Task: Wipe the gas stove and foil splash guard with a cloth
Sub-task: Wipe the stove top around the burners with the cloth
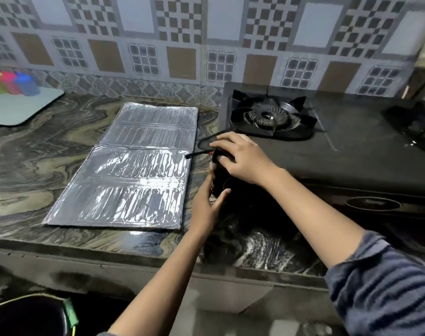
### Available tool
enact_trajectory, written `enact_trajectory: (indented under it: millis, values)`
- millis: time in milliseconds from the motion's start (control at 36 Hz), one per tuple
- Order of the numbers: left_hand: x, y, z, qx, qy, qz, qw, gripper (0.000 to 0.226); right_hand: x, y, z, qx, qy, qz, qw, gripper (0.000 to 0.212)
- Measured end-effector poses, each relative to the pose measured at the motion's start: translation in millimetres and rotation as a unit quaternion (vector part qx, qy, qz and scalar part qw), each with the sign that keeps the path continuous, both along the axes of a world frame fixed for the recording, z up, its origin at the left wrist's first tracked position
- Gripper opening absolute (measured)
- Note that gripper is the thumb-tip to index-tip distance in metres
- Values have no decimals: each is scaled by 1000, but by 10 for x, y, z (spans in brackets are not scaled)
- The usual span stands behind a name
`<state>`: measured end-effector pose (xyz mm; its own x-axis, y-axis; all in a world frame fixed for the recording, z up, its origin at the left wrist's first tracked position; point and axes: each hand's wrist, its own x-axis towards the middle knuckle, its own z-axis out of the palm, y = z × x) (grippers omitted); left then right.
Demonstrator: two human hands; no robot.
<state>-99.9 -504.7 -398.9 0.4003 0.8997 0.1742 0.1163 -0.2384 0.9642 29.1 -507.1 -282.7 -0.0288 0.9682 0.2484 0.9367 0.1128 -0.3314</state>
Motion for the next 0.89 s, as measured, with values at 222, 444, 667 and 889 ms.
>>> enact_trajectory:
  millis: [222,444,667,889]
  values:
    - [-19,26,-15,7,-11,-9,1000,56,-168,-161,-177,85,-15,-60,995,41]
    - [-23,43,-60,10,-6,-21,1000,69,-185,-346,-292,115,-46,-99,987,49]
    - [8,33,-102,47,8,3,999,71,48,-569,-338,121,-38,-152,980,46]
    - [31,29,-111,44,-2,-4,999,72,256,-730,-331,118,-23,-176,977,46]
